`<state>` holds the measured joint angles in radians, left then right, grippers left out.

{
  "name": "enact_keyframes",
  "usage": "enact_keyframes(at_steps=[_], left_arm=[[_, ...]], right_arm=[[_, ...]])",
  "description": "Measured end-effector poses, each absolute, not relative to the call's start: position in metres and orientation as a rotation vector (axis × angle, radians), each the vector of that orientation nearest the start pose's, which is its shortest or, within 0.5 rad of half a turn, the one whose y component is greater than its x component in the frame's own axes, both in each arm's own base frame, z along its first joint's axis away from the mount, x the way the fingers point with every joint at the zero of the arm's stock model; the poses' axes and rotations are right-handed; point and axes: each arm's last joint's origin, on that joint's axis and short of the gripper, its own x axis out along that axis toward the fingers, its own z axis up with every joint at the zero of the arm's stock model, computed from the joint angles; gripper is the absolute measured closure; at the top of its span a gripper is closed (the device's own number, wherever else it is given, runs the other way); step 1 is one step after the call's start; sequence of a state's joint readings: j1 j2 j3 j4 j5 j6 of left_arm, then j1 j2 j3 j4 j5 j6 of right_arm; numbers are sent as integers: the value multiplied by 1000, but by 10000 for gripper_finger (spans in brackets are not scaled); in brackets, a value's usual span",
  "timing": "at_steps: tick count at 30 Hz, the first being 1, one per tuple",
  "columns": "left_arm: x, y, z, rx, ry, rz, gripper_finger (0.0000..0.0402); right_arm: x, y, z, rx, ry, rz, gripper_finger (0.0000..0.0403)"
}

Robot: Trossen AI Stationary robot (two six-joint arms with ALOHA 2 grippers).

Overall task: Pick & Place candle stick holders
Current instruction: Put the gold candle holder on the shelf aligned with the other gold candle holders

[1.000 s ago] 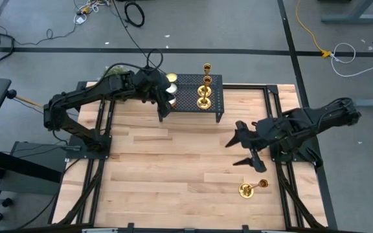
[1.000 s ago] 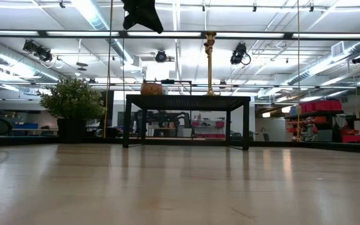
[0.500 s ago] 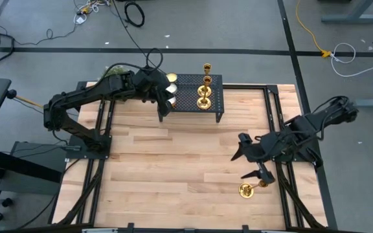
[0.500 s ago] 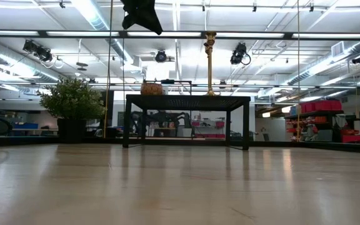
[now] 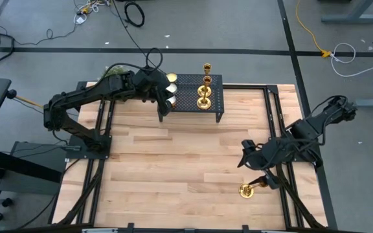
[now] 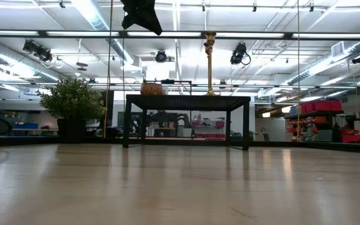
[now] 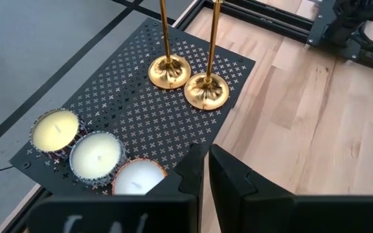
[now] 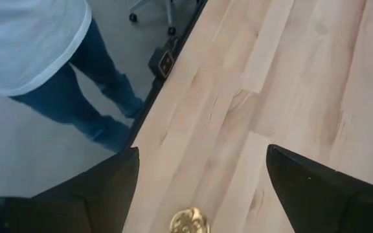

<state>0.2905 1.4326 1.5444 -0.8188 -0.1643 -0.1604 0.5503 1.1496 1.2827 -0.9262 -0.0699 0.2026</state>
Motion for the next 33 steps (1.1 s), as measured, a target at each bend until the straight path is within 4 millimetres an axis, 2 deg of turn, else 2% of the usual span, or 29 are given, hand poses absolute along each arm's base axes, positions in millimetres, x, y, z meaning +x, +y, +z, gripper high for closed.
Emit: enact_keyframes(at_steps=[21, 33], left_arm=[[280, 89, 389, -197, 675, 492, 374], [280, 89, 389, -197, 675, 492, 374]], right_arm=[[166, 108, 355, -78, 1040, 479, 66], [171, 112, 348, -158, 1079, 510, 66]])
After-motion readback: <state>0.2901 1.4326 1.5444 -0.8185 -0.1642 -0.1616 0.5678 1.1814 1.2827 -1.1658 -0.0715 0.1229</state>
